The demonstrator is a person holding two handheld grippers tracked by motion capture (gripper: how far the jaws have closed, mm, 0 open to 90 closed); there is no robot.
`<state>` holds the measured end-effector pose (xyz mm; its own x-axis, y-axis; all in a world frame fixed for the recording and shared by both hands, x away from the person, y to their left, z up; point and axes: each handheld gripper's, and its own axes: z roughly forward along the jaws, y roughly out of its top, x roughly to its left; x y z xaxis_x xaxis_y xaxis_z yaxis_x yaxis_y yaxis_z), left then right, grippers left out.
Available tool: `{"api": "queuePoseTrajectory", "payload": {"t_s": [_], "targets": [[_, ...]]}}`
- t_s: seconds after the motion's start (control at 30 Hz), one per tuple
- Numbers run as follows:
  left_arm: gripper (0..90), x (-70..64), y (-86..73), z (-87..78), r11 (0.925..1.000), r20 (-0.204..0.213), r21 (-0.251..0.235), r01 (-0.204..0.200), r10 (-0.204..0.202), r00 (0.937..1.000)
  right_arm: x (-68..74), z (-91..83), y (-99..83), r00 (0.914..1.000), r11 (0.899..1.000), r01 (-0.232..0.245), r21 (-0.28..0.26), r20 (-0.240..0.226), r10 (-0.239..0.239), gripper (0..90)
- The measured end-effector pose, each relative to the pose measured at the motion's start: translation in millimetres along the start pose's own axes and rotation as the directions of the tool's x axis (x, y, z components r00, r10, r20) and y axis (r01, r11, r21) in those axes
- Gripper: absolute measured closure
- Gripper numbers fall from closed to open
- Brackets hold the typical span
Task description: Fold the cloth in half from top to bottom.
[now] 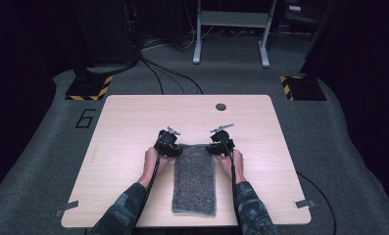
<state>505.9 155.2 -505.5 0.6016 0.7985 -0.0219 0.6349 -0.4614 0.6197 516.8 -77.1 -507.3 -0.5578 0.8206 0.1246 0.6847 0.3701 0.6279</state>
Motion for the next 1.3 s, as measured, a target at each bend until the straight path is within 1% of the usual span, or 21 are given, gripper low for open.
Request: {"api": "queuePoseTrajectory", "payload": {"t_s": [0.03, 0.07, 0.1, 0.13, 0.17, 0.2, 0.23, 0.3, 0.33, 0.4, 0.43, 0.5, 0.57, 0.67, 0.73, 0.9, 0.93, 0.97, 1.03, 1.07, 1.3], "targets": [[71.2, -0.2, 0.9, 0.4, 1.0, 0.007, 0.002, -0.004, 0.004, 1.0, -3.1, 0.1, 0.3, 0.9998, 1.0, -0.004, 0.007, -0.021, 0.004, 82.3], [73.8, -0.2, 1.5, 0.9, 1.0, 0.014, 0.0, -0.005, 0.005, 0.9999, -3.3, 0.5, 0.6, 0.9994, 1.0, -0.016, 0.008, -0.031, 0.016, 83.6], [76.7, -0.2, 1.5, 0.9, 1.0, 0.014, 0.0, -0.005, 0.005, 0.9999, -3.3, 0.5, 0.6, 0.9994, 1.0, -0.016, 0.008, -0.031, 0.016, 83.6], [79.1, 0.5, 2.9, 1.2, 1.0, 0.032, 0.009, 0.001, -0.002, 0.9995, -3.3, 1.1, 1.3, 0.9995, 1.0, -0.012, 0.011, -0.03, 0.012, 85.3], [81.3, 0.5, 2.9, 1.2, 1.0, 0.032, 0.009, 0.001, -0.002, 0.9995, -3.3, 1.1, 1.3, 0.9995, 1.0, -0.012, 0.011, -0.03, 0.012, 85.3], [81.3, 0.8, 3.1, 1.9, 1.0, 0.038, 0.006, 0.008, -0.008, 0.9993, -2.1, 1.3, 1.6, 0.9996, 1.0, -0.009, 0.008, -0.025, 0.009, 86.1], [84.2, 1.1, 3.4, 2.0, 1.0, 0.037, 0.006, 0.007, -0.008, 0.9993, -0.5, 1.1, 2.3, 0.9998, 1.0, -0.004, 0.009, -0.022, 0.004, 87.0], [85.8, 1.6, 3.7, 2.2, 0.9999, 0.044, 0.004, 0.011, -0.011, 0.999, 0.5, 0.8, 2.9, 0.9999, 1.0, 0.004, 0.011, -0.014, -0.004, 87.4], [86.2, 2.0, 3.9, 2.0, 1.0, 0.041, 0.005, 0.004, -0.004, 0.9992, 0.7, 0.6, 3.1, 0.9999, 1.0, 0.008, 0.008, -0.011, -0.008, 87.6], [86.6, 1.6, 4.2, 2.0, 1.0, 0.04, 0.004, 0.009, -0.009, 0.9992, 0.7, 0.5, 3.2, 0.9999, 1.0, 0.01, 0.008, -0.01, -0.01, 87.7], [86.8, 1.4, 4.5, 1.9, 0.9999, 0.038, 0.0, 0.011, -0.011, 0.9992, 1.0, 0.5, 3.3, 0.9999, 1.0, 0.01, 0.004, 0.0, -0.01, 87.8], [87.1, 1.9, 5.5, 1.3, 1.0, 0.039, -0.003, 0.007, -0.007, 0.9992, 1.2, -0.7, 3.9, 0.9999, 1.0, 0.016, 0.003, -0.002, -0.016, 88.0], [87.2, 2.5, 7.2, -0.2, 0.9999, 0.04, -0.007, 0.011, -0.01, 0.9992, 2.4, -4.1, 5.4, 0.9997, 1.0, 0.023, -0.011, 0.01, -0.023, 88.1], [87.2, 3.2, 11.5, -4.1, 0.9996, 0.034, -0.026, 0.008, -0.007, 0.9994, 2.6, -7.2, 7.0, 0.9995, 0.999, 0.028, -0.017, 0.015, -0.028, 88.1], [87.2, 3.2, 14.6, -7.7, 0.9994, 0.035, -0.035, 0.004, -0.003, 0.9994, 1.9, -11.8, 9.8, 0.9997, 0.999, 0.022, -0.032, 0.011, -0.021, 88.1], [87.2, 4.4, 24.0, -18.1, 0.9979, 0.026, -0.065, -0.003, 0.004, 0.9997, 3.0, -25.0, 20.4, 0.9988, 0.998, 0.039, -0.057, 0.03, -0.037, 88.1], [87.2, 5.3, 27.5, -22.1, 0.9969, 0.023, -0.078, -0.004, 0.006, 0.9997, 3.4, -29.8, 24.7, 0.9986, 0.997, 0.043, -0.07, 0.032, -0.041, 88.2], [87.2, 5.3, 27.5, -22.1, 0.9969, 0.023, -0.078, -0.004, 0.006, 0.9997, 3.4, -29.8, 24.7, 0.9986, 0.997, 0.043, -0.07, 0.032, -0.041, 88.2], [87.2, 6.2, 32.2, -27.0, 0.9955, 0.02, -0.095, 0.002, 0.0, 0.9998, 3.5, -36.4, 30.3, 0.998, 0.995, 0.052, -0.089, 0.041, -0.049, 88.2], [87.2, 6.1, 33.8, -27.8, 0.9943, 0.018, -0.106, 0.007, -0.005, 0.9998, 3.7, -38.4, 32.0, 0.9981, 0.995, 0.05, -0.087, 0.039, -0.047, 88.2], [87.2, 9.0, 42.7, -35.4, 0.9926, 0.014, -0.121, 0.001, 0.0, 0.9999, 4.1, -46.7, 40.4, 0.9979, 0.992, 0.052, -0.111, 0.044, -0.047, 88.3]]}}
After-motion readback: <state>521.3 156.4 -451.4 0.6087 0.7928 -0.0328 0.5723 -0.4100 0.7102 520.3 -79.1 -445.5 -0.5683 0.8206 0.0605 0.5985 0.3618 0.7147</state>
